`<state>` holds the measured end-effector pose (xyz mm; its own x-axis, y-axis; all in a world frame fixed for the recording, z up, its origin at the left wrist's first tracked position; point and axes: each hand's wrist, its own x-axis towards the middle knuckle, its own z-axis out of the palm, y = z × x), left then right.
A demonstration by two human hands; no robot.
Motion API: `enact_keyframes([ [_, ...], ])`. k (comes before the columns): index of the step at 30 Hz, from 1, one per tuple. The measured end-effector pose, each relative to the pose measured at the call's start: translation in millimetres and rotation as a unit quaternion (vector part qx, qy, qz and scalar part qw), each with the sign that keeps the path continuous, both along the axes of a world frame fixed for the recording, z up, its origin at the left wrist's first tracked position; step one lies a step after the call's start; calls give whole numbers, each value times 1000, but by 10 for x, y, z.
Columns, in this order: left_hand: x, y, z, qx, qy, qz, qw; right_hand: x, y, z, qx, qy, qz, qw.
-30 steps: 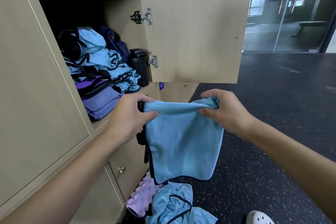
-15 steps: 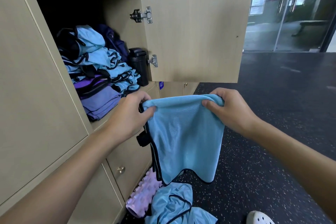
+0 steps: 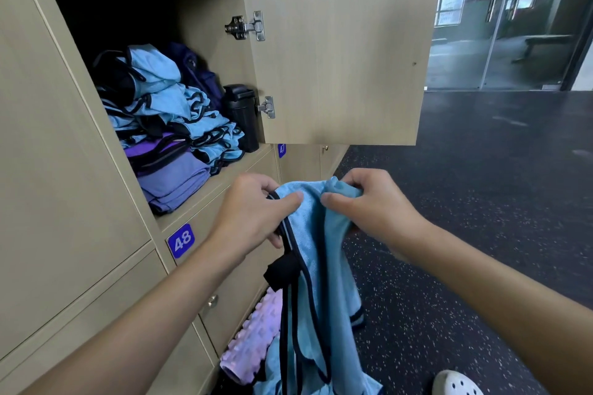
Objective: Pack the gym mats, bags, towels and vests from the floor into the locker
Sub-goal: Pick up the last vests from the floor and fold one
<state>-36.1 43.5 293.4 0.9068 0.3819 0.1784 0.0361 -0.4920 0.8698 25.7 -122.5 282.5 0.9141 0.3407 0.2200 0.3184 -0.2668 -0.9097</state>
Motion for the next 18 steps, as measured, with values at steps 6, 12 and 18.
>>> enact_keyframes([
  [6,-42,-11,34,-103,-20,-71,992,-136,16,50,12,-12,150,988],
  [12,-82,76,119,-81,-23,-131,988,-163,7,56,5,-32,215,976],
  [18,-71,179,186,-115,-29,-108,987,-103,8,36,87,-42,64,993],
])
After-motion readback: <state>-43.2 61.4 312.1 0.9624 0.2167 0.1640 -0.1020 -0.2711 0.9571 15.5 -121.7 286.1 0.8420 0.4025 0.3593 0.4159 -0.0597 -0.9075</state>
